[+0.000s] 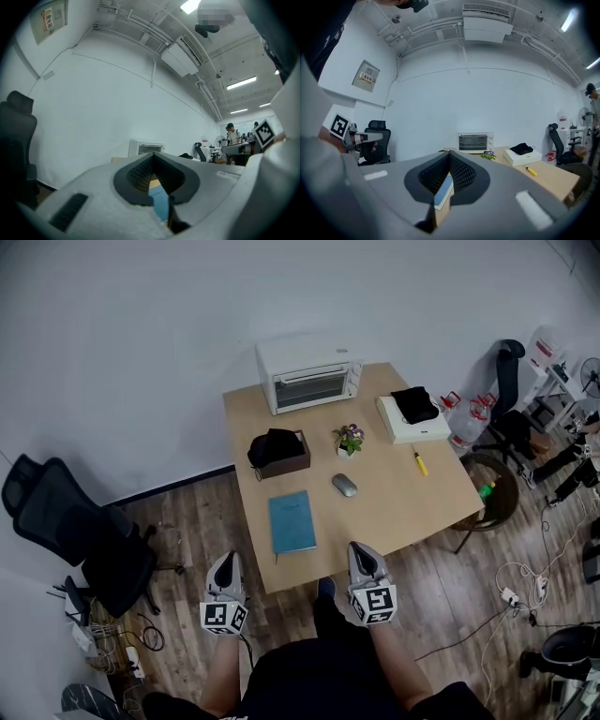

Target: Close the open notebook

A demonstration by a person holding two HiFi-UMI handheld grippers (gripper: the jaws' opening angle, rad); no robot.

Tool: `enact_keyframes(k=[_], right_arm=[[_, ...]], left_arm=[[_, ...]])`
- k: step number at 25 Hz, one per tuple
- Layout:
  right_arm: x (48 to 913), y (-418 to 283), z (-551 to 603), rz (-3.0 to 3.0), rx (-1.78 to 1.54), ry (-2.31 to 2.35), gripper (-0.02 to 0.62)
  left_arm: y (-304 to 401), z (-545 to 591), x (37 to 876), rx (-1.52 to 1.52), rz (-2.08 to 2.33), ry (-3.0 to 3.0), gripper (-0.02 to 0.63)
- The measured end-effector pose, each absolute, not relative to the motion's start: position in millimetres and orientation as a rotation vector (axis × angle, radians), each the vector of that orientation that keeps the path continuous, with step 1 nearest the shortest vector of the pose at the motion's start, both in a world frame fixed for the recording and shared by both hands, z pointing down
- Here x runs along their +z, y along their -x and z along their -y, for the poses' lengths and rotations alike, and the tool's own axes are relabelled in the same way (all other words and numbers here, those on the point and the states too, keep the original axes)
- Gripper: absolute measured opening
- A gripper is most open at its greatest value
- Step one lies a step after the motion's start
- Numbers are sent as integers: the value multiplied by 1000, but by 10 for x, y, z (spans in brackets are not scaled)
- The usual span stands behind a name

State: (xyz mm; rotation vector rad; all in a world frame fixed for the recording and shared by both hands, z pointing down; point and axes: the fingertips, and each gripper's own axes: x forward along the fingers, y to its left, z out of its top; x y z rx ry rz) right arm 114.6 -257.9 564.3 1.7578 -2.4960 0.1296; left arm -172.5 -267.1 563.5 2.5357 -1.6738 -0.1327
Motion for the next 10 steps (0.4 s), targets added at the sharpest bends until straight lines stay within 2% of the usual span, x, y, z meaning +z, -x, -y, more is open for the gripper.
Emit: enact_keyframes(k=[10], right_arm=[[5638, -1226, 2671, 2482, 132, -1799, 5]], left_arm=[[1723, 2779, 5637, -135, 1669, -2541, -6]])
